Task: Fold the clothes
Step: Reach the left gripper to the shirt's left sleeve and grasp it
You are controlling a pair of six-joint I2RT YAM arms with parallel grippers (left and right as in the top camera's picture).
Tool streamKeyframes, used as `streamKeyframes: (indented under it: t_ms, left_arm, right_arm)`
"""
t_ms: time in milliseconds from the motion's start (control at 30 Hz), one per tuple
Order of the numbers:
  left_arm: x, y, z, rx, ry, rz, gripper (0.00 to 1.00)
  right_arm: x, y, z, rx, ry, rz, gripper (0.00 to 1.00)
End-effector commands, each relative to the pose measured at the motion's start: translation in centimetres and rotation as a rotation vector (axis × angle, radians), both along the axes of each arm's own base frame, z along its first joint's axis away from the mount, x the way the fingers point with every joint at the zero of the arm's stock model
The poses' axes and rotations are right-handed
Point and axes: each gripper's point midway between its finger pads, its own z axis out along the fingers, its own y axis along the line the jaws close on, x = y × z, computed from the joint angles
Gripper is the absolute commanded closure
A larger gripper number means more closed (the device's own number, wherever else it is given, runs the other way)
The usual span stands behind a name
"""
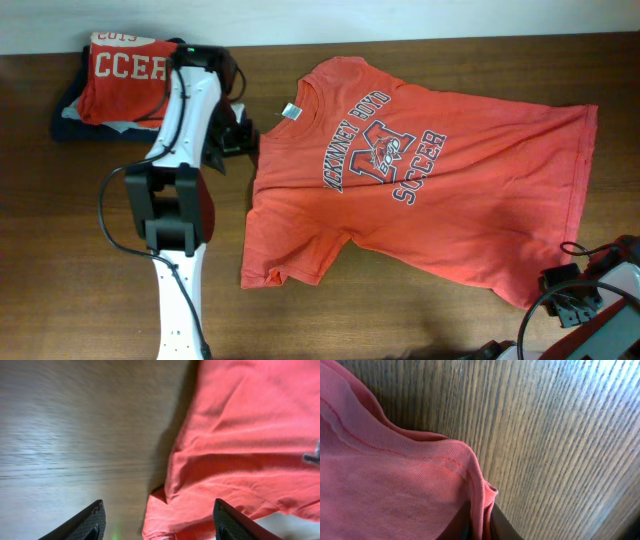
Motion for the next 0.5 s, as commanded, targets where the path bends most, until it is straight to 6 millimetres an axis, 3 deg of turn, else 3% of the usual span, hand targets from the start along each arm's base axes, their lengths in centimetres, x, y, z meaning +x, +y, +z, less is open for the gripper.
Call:
streamKeyframes:
  t_ms: [0,300,367,467]
  left_arm:
    - [-1.0,-0.4,1.8,0.001,-0.010,0.004,0.35]
    - [-4.4,-1.8,9.9,0.055,-0.198,-0.070,0.37]
    - [-6.2,-2.3,10.3,0.053,-0.218,-0.057,0.37]
    - [-8.4,-2.2,8.6,0.058,-0.227,-0.023,0.36]
  right_arm:
    - [-1.0,0.7,-1.5,0.031,0.044,-0.018,0.85]
    - [-0.7,1.1,-1.5,0.053,0.024,-0.018,0.85]
    - [-0.7,1.1,-1.5,0.053,0.024,-0.018,0.84]
    - [-0.6,1.1,-1.5,0.053,0.022,-0.018,0.81]
